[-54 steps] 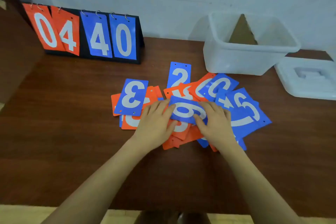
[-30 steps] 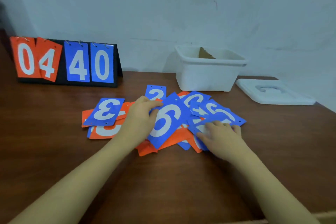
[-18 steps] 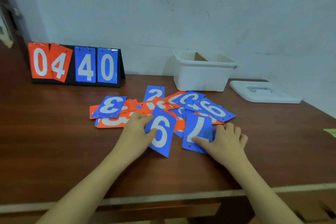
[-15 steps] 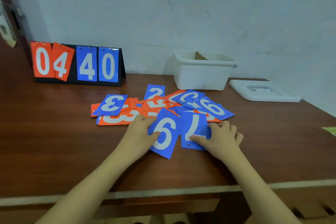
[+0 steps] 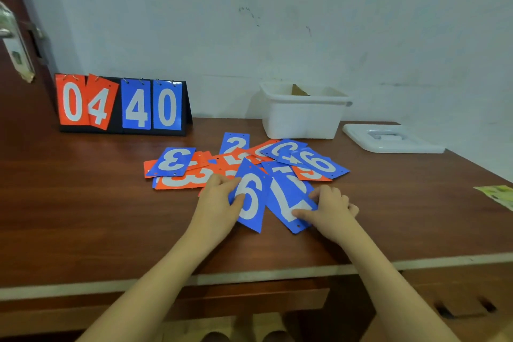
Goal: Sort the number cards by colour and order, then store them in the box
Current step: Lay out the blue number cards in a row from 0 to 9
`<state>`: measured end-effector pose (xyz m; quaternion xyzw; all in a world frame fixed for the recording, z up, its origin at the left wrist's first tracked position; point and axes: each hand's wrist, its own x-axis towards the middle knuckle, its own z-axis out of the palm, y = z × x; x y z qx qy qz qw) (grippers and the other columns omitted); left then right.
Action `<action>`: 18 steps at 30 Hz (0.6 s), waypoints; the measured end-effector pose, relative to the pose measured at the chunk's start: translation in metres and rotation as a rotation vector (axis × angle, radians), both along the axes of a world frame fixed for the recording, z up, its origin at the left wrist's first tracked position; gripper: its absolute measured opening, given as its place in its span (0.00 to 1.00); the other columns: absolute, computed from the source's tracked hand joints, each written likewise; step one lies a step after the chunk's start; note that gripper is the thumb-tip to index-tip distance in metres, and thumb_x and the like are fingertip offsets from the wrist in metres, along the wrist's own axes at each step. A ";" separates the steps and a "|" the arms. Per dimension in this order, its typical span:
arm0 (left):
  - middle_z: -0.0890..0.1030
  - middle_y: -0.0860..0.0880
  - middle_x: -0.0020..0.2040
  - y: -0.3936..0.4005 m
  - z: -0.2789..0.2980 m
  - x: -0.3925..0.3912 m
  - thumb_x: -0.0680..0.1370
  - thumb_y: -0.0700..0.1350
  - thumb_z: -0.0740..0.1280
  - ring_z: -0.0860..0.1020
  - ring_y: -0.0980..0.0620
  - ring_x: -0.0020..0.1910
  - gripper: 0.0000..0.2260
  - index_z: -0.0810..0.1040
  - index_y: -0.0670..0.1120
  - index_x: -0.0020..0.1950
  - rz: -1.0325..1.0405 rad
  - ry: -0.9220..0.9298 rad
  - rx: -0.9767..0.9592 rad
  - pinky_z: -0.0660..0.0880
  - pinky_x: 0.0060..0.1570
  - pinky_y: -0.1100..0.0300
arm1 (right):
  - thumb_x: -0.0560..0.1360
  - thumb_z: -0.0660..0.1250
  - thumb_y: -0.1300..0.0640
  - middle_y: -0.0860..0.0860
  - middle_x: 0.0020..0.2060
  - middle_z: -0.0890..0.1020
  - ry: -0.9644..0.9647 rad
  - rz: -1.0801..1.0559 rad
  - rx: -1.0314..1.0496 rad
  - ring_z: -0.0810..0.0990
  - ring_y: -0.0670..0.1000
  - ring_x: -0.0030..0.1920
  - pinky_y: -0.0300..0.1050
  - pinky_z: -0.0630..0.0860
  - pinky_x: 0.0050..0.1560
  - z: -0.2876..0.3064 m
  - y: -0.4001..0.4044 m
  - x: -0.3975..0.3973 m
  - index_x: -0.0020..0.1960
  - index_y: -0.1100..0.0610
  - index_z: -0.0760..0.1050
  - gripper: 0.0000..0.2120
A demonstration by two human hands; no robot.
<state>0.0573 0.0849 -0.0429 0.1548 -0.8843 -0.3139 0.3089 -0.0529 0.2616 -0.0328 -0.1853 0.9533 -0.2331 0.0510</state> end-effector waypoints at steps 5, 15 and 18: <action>0.70 0.46 0.57 0.007 0.008 0.013 0.77 0.39 0.65 0.67 0.59 0.52 0.19 0.70 0.41 0.67 0.097 0.270 -0.035 0.60 0.48 0.79 | 0.72 0.68 0.67 0.41 0.45 0.76 0.173 0.161 -0.632 0.74 0.35 0.48 0.32 0.70 0.52 0.002 0.009 0.016 0.50 0.51 0.74 0.13; 0.70 0.41 0.59 0.050 0.022 -0.004 0.75 0.35 0.65 0.63 0.66 0.50 0.19 0.71 0.40 0.66 0.012 0.404 -0.153 0.58 0.52 0.79 | 0.73 0.69 0.63 0.44 0.41 0.83 0.220 0.149 -0.976 0.82 0.48 0.46 0.50 0.80 0.45 0.049 0.076 0.012 0.44 0.46 0.76 0.11; 0.69 0.47 0.57 0.090 0.015 -0.022 0.76 0.40 0.66 0.69 0.55 0.56 0.20 0.70 0.43 0.68 -0.142 0.220 -0.008 0.58 0.53 0.75 | 0.76 0.65 0.62 0.41 0.47 0.83 0.250 0.165 -0.782 0.80 0.45 0.52 0.42 0.78 0.49 0.044 0.116 -0.009 0.52 0.47 0.79 0.11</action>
